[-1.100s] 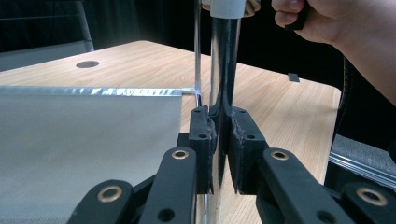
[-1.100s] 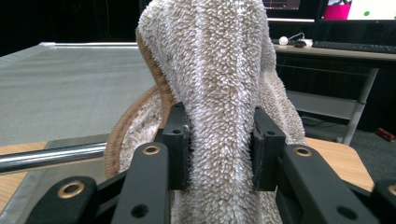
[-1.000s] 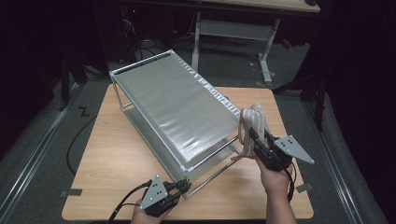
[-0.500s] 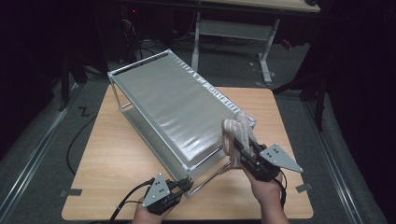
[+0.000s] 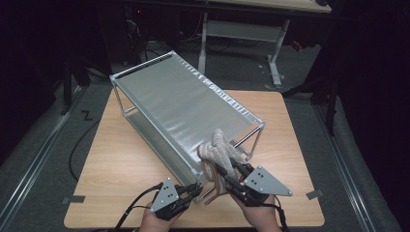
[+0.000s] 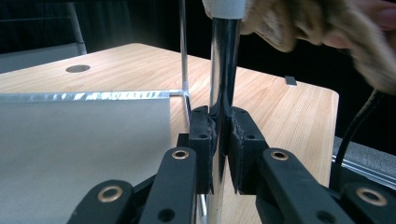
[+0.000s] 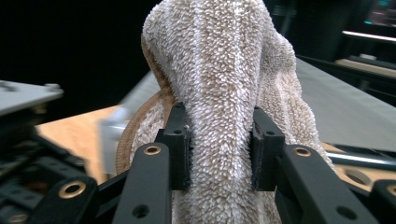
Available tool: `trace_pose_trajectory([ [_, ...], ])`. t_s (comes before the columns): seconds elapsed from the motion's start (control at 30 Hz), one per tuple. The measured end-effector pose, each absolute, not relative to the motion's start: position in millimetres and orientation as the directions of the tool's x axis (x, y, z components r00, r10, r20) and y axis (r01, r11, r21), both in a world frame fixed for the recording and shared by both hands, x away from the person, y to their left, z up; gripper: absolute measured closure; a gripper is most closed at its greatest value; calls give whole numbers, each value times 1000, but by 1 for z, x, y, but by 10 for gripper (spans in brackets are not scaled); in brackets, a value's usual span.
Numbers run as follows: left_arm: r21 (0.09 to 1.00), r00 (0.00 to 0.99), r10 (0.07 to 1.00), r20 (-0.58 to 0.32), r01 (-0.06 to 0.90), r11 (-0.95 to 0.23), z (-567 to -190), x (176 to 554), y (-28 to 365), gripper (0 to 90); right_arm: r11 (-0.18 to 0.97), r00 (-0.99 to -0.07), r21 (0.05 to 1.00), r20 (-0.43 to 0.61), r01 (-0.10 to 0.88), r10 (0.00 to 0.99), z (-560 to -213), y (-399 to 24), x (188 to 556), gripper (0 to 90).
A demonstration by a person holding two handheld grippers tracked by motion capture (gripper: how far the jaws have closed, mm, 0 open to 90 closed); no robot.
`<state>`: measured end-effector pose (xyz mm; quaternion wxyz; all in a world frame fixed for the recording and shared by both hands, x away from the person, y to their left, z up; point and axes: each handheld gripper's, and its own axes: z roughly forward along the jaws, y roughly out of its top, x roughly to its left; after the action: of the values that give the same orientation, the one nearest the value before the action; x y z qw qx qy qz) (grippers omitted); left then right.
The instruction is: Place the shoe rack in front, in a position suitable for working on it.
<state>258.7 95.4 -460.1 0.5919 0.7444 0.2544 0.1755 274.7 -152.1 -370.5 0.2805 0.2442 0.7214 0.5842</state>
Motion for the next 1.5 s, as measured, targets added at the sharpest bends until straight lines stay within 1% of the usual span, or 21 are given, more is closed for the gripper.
trace_pose_trajectory([
  [0.17, 971, 809, 586, -41, 170, -167, -460, 259, 95, 806, 210, -778, 978, -129, 4, 615, -368, -137, 262, 664],
  [0.23, 971, 810, 585, -41, 170, -167, -460, 259, 96, 806, 220, -784, 975, -144, -9, 605, -367, -133, 258, 664],
  [0.47, 971, 807, 589, -42, 172, -166, -460, 258, 95, 806, 216, -770, 976, -134, 5, 624, -367, -139, 265, 662],
  [0.6, 971, 806, 590, -44, 173, -163, -461, 258, 96, 806, 191, -745, 981, -104, 32, 659, -367, -149, 277, 662],
  [0.77, 972, 804, 594, -41, 170, -164, -461, 256, 97, 806, 162, -681, 985, -77, 63, 728, -368, -171, 297, 662],
  [0.87, 972, 804, 593, -42, 170, -162, -461, 255, 98, 805, 109, -626, 988, -19, 106, 780, -371, -192, 313, 664],
  [0.93, 972, 803, 595, -38, 169, -166, -461, 254, 99, 804, 87, -577, 989, 0, 122, 817, -372, -207, 322, 665],
  [1.0, 970, 801, 598, -35, 172, -173, -462, 253, 99, 795, 59, -535, 988, 27, 142, 845, -374, -222, 330, 666],
  [1.07, 964, 800, 600, -27, 180, -196, -464, 253, 100, 770, 47, -498, 987, 37, 154, 866, -376, -233, 335, 667],
  [1.13, 961, 800, 600, -23, 183, -207, -465, 251, 101, 764, 46, -464, 986, 34, 161, 885, -378, -241, 340, 667],
  [1.23, 957, 795, 606, -21, 191, -218, -465, 247, 100, 753, 37, -435, 984, 42, 173, 900, -381, -251, 345, 667],
  [1.33, 952, 784, 621, 10, 183, -247, -471, 240, 100, 728, 34, -406, 982, 45, 186, 913, -385, -257, 349, 667],
  [1.5, 944, 780, 625, -22, 222, -245, -480, 241, 103, 738, 30, -391, 979, 53, 202, 919, -390, -263, 353, 667],
])
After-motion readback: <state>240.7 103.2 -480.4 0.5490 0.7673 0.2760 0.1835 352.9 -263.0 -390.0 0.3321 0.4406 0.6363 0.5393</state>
